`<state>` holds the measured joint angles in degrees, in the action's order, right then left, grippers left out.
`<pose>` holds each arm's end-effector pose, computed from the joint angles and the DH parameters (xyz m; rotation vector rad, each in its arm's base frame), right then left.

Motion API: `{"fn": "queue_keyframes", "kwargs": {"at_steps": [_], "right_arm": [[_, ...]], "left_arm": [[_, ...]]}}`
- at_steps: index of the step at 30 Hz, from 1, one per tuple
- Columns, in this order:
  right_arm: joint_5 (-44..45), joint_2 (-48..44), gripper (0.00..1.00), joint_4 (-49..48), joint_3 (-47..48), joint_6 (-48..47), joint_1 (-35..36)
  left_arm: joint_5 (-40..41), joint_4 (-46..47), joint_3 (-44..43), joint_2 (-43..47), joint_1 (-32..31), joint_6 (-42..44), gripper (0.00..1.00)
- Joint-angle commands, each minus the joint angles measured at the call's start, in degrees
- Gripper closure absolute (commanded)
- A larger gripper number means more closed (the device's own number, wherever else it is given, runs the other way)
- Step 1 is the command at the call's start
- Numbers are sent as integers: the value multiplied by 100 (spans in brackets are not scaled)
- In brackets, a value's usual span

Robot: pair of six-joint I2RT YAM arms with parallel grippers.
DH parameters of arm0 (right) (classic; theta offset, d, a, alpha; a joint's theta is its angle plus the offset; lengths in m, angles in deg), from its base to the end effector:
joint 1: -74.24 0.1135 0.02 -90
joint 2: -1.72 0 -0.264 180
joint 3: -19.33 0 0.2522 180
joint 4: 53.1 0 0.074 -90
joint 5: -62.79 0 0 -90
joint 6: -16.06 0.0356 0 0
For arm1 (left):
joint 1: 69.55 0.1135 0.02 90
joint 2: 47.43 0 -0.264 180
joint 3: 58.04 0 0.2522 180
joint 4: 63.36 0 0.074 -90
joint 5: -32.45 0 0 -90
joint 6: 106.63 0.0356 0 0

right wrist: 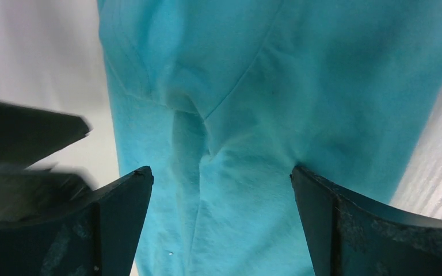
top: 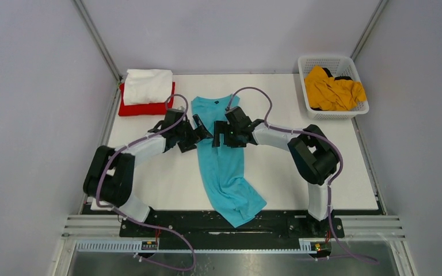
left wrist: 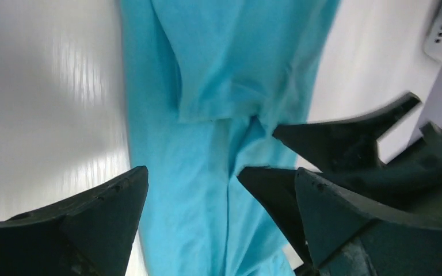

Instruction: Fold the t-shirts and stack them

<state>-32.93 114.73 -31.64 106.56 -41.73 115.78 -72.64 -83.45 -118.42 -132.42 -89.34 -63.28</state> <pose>0.3154 0.2842 0.1665 -0.2535 2.5025 0.6913 0.2822 -0.1114 0.1952 -0.4439 2.4510 -0.8442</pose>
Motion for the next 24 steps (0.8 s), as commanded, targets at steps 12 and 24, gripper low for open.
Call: {"fn": "queue_keyframes", "kwargs": {"at_steps": [12,24], "right_arm": [[-627,13,0,-498,-416,926,-996],[-1397,-329,1,-571,-303,899,-1527]], "left_arm": [[-260,-519,-3717,-3868,-14,-180,1],[3,-1431,-4603,-3508,-168,158,1]]}}
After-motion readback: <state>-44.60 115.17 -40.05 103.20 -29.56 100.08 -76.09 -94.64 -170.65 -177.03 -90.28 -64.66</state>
